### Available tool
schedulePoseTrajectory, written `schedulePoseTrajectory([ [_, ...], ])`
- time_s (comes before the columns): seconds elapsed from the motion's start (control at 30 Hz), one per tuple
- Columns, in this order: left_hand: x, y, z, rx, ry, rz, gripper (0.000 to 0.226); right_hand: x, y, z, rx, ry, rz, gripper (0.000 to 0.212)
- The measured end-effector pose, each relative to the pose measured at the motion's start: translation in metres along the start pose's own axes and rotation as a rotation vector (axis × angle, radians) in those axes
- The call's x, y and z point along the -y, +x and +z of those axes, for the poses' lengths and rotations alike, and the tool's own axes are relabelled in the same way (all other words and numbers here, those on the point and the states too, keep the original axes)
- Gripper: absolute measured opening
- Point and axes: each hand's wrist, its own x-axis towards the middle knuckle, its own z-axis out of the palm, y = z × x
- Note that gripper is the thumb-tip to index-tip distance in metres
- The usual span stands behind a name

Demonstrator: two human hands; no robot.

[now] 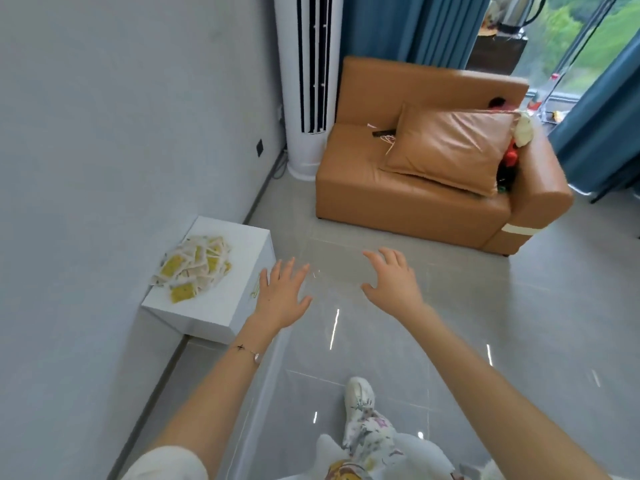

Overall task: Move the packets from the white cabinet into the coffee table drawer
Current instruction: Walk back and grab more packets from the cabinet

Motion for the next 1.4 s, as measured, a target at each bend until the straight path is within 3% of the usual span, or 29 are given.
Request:
schedulePoseTrajectory([
  [0.2,0.023,0.073,-0.035,0.040,-0.032,-0.203,0.065,0.023,0.118,-0.022,0.136,0.014,-0.193,0.065],
  [0.43,0.074,0.100,-0.053,-0.048,-0.084,-0.456,0.063,0.094,0.225,-0.022,0.212,-0.007,-0.492,0.063],
  [0.63,0.151,0.100,-0.031,-0.046,-0.191,-0.684,0.065,0.167,0.291,0.028,0.399,-0.060,-0.694,0.063],
  [0.8,0.244,0.132,0.008,0.015,-0.332,-0.832,0.050,0.230,0.372,0.093,0.472,-0.156,-0.794,0.060],
  [0.87,0.278,0.148,0.028,0.068,-0.461,-0.893,0.042,0.249,0.406,0.118,0.544,-0.204,-0.774,0.056],
  [1.0,0.330,0.184,0.057,0.018,-0.732,-0.989,0.037,0.281,0.475,0.172,0.705,-0.195,-0.676,0.049],
  [1.2,0.417,0.230,0.141,-0.150,-1.015,-1.210,0.034,0.327,0.553,0.305,0.797,0.046,-0.475,0.041],
  [1.27,0.444,0.246,0.176,-0.283,-1.087,-1.314,0.039,0.335,0.571,0.359,0.818,0.110,-0.421,0.049],
  [1.4,0.487,0.271,0.240,-0.504,-0.979,-1.544,0.069,0.334,0.595,0.443,0.824,0.113,-0.363,0.082],
])
